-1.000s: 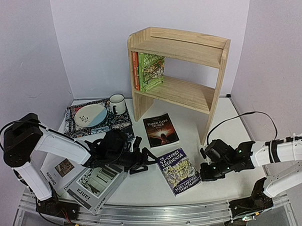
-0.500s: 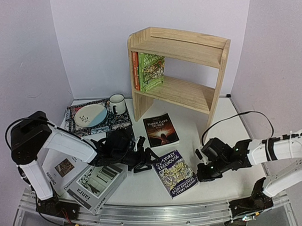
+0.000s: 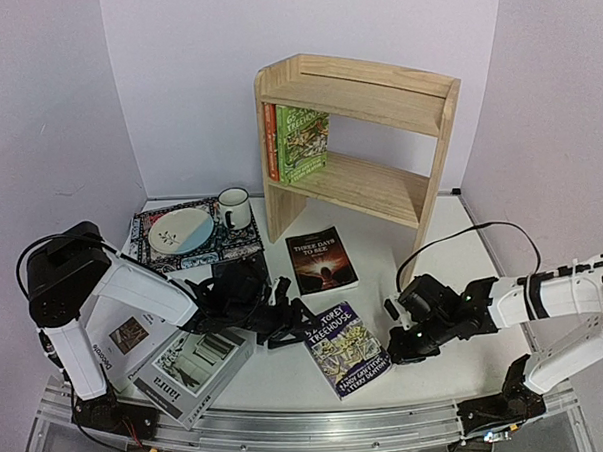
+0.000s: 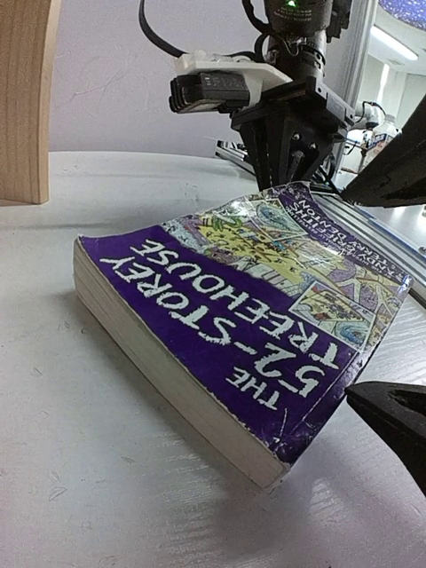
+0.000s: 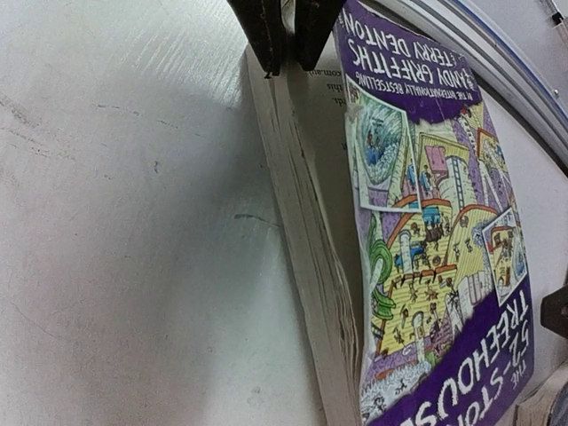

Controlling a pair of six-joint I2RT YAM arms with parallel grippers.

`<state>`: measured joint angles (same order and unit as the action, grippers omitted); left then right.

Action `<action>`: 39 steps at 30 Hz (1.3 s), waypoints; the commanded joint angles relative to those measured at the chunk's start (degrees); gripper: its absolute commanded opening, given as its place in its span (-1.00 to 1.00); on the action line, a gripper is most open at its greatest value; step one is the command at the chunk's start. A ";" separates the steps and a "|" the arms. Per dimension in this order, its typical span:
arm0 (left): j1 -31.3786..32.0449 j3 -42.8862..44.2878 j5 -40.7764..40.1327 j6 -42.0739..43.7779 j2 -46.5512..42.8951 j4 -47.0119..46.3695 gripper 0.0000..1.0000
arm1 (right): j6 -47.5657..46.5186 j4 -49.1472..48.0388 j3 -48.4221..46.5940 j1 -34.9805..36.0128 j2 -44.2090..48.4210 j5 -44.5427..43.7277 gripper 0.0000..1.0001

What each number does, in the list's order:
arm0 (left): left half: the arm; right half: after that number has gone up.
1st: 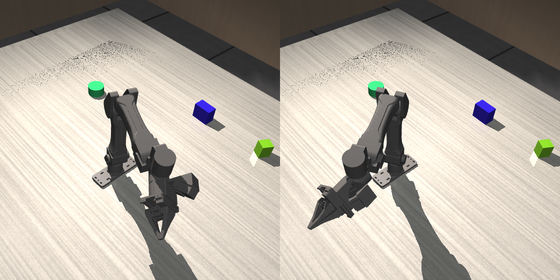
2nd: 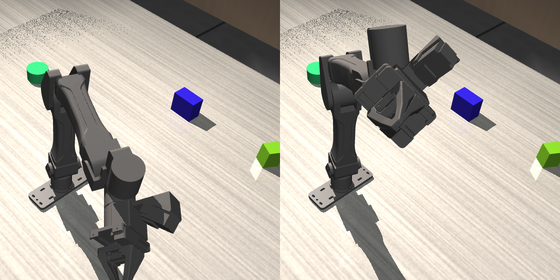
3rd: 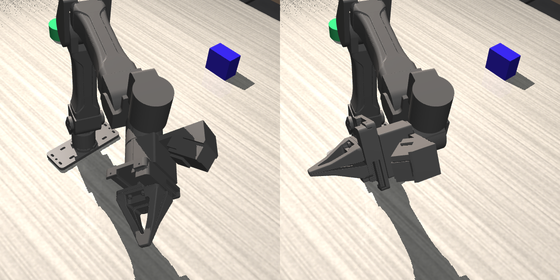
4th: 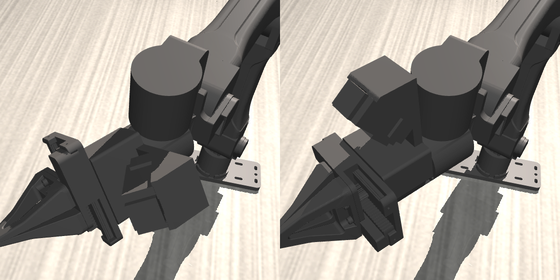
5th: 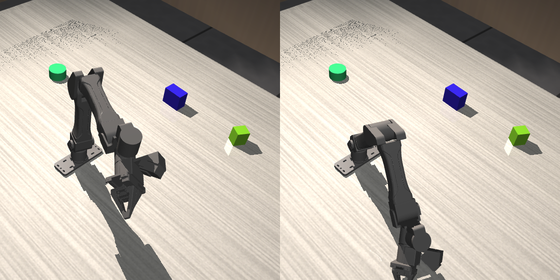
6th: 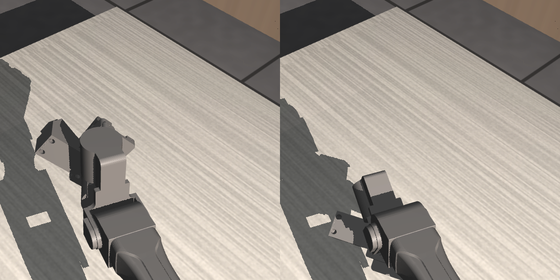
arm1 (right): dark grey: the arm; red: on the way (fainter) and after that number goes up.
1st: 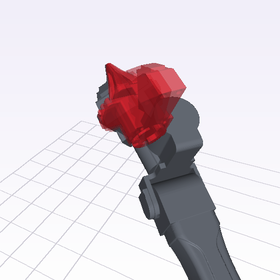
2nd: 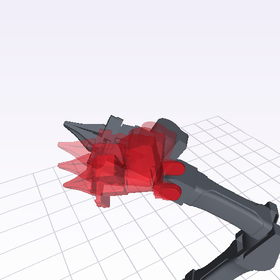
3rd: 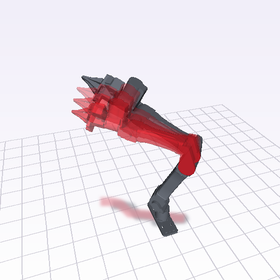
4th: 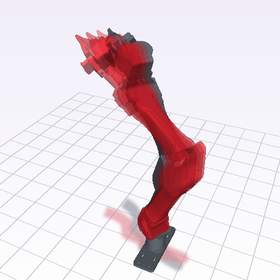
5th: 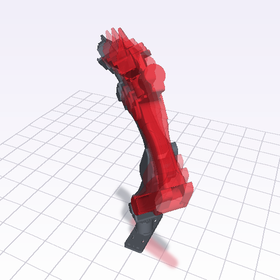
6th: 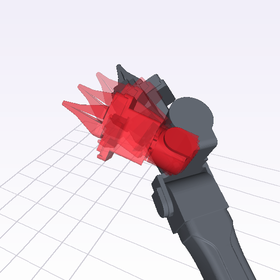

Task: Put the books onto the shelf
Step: Adjust the book at the center of the board, then pick up the book from the center of the board.

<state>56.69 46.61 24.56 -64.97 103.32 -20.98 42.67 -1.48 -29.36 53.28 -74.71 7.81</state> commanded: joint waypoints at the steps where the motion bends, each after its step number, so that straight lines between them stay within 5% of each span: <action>1: 0.02 0.99 0.49 0.33 0.15 -1.34 0.36 | -1.60 5.79 -1.79 0.13 0.36 -1.99 -0.77; 14: 0.07 -1.80 -1.17 0.90 -1.39 -1.35 0.36 | -4.47 17.27 -7.45 0.02 6.77 -14.89 -0.48; 23: 0.07 -2.69 -1.42 0.73 -2.22 -1.35 0.36 | -7.03 13.00 -9.86 0.04 5.99 -8.41 -0.04; 39: 0.18 -4.21 -2.01 0.43 -3.56 -1.35 0.36 | -0.86 0.84 -3.61 -3.44 -6.47 3.28 -0.19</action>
<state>56.69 43.74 23.70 -64.58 102.78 -21.10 40.36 1.92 -35.35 51.43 -80.03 6.91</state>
